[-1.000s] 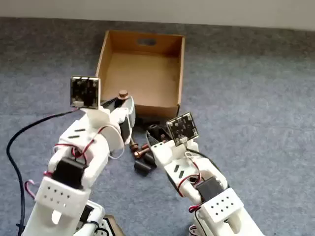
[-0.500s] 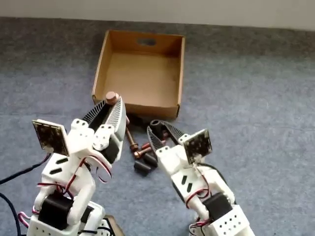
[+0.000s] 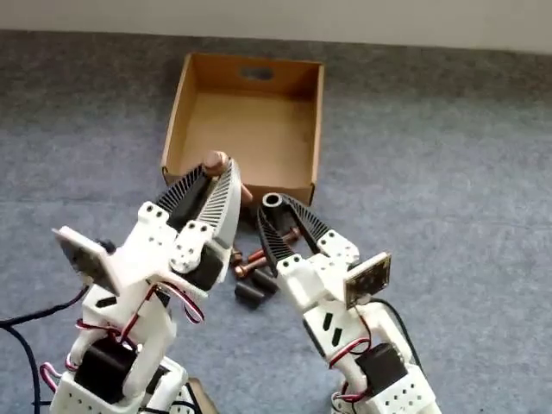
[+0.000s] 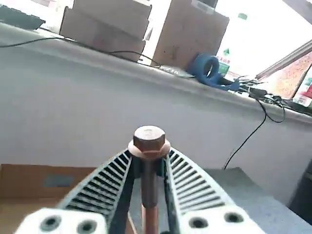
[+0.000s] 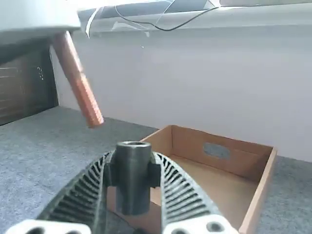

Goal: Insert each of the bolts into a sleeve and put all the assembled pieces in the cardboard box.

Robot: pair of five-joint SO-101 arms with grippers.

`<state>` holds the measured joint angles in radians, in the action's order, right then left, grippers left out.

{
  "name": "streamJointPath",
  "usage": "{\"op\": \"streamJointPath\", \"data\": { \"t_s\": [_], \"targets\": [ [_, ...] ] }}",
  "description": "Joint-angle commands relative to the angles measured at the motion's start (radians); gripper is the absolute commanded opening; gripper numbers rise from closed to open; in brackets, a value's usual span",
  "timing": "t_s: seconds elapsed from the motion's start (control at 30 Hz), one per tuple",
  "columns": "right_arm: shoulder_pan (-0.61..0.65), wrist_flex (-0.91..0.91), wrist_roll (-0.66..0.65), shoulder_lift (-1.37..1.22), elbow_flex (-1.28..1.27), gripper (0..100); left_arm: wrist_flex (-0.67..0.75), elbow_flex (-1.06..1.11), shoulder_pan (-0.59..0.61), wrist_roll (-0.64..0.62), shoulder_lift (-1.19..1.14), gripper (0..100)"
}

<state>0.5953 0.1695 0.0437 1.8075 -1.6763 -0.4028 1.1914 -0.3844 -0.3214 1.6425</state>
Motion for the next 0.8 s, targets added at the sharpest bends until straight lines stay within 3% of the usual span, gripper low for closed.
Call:
{"op": "streamJointPath", "data": {
  "t_s": [0.0, 0.33, 0.77],
  "targets": [
    [0.001, -0.024, 0.005, 0.024, -0.107, 0.7, 0.040, -0.015, -0.018, -0.005, -0.065, 1],
    [-0.001, -0.016, 0.005, 0.022, -0.124, 0.7, 0.043, -0.179, -0.114, -0.002, -0.305, 1],
    [-0.001, 0.013, 0.005, 0.022, -0.124, 0.7, 0.011, -0.286, -0.101, 0.000, -0.326, 1]
  ]
}}
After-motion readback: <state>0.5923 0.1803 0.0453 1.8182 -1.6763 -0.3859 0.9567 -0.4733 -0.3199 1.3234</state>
